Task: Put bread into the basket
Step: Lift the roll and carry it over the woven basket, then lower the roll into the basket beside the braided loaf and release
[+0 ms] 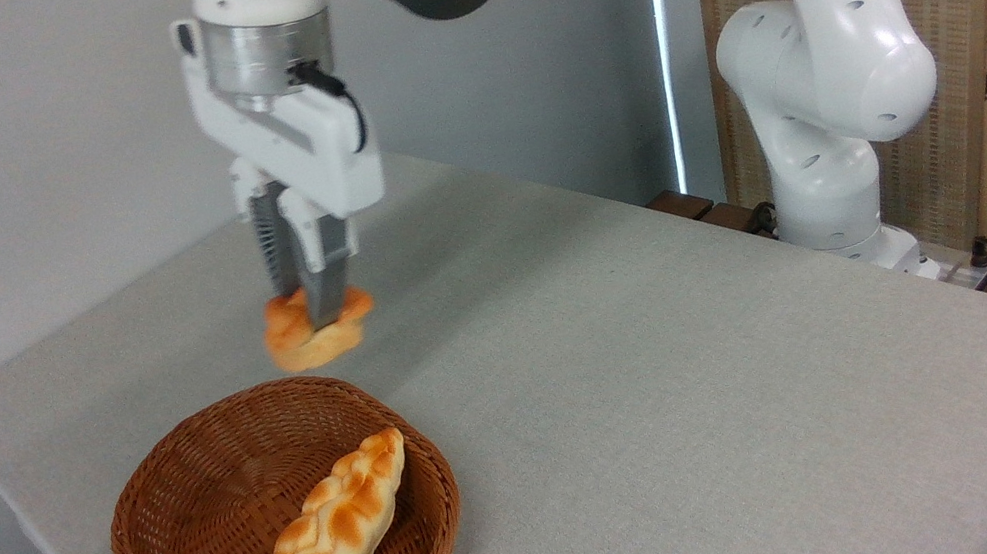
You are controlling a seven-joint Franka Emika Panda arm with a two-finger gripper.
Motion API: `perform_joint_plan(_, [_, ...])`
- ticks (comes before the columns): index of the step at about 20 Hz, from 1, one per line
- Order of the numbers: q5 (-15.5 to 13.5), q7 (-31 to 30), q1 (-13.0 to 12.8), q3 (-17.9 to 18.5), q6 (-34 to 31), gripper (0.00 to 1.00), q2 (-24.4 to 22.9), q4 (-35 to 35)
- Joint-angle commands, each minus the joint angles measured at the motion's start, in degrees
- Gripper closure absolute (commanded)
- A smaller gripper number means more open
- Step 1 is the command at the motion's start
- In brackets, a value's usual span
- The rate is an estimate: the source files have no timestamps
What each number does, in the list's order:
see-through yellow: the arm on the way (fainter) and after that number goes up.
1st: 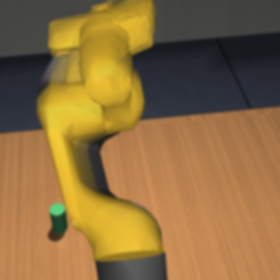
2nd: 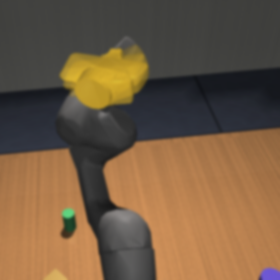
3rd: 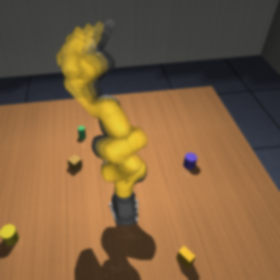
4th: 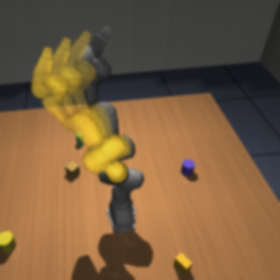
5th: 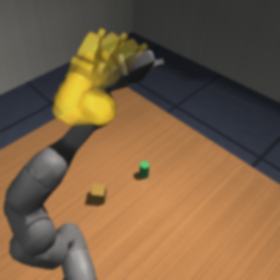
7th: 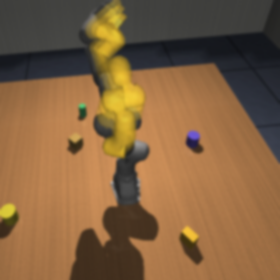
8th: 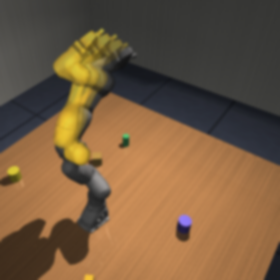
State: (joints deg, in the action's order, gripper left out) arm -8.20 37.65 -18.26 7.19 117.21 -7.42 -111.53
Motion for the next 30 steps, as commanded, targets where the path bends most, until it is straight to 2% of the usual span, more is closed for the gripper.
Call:
perform_joint_plan(1, [-0.94,-1.61,-0.55,0.55,6.25,0.61,5.21,4.12])
perform_joint_plan(6, [1.16,-1.08,-0.64,-0.24,13.21,0.33,8.82,3.95])
perform_joint_plan(9, [2.83,-1.0,-0.73,-1.2,13.83,0.2,10.32,3.95])
perform_joint_plan(13, [3.27,-0.99,-0.73,-1.47,13.83,0.0,10.85,3.86])
perform_joint_plan(16, [4.41,-0.99,-0.73,-1.56,13.83,0.0,10.85,3.86])
perform_joint_plan(30, [4.42,-1.26,-0.73,-1.65,13.13,0.0,10.59,3.86])
